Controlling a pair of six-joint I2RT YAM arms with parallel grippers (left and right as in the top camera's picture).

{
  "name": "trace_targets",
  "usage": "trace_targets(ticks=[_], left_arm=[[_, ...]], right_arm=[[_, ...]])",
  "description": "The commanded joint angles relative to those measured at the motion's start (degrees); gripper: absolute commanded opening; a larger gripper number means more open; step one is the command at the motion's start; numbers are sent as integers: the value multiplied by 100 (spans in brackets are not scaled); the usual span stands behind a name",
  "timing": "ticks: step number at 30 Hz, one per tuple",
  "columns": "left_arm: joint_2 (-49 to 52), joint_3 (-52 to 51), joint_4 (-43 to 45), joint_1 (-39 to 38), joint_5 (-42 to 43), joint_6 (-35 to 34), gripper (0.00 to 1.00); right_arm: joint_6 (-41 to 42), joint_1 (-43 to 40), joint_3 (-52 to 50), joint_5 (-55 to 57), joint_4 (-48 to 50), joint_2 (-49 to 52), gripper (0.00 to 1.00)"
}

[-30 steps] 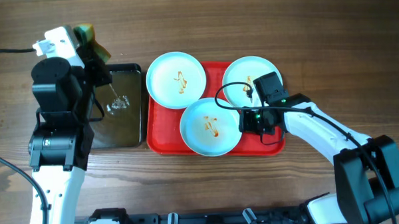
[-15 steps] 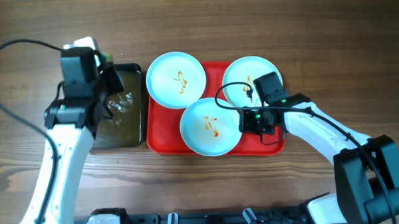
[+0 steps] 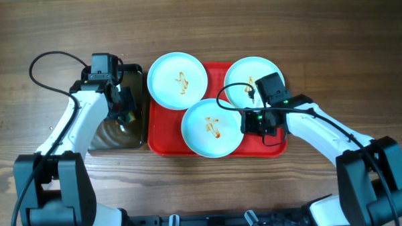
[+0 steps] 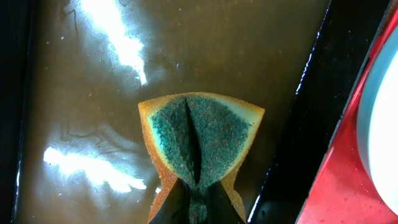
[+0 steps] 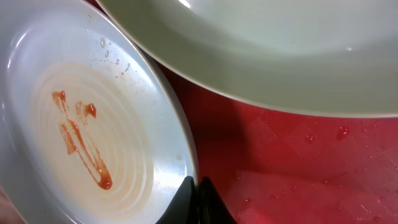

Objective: Clean dirty plates on tray and stack at the side
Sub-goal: 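Wipe the bottom plate with the sponge while the right gripper holds its rim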

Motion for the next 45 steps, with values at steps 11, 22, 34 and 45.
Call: trace_targets(ticks=[11,22,34,45], left_arm=[[-756,337,186,-1423,3174,-487,4],[599,337,1478,-3086,3851,-1386,4],[1040,-57,1591,-3128,3995,-1408,4],[1040,-490,1941,-2900,1947,-2312,4]], right_arm=[[35,33,-15,101,11,66,4],[0,33,-15,101,-2,66,4],[0,33,-15,101,-4,66,4],[0,33,-15,101,-33,66,4]])
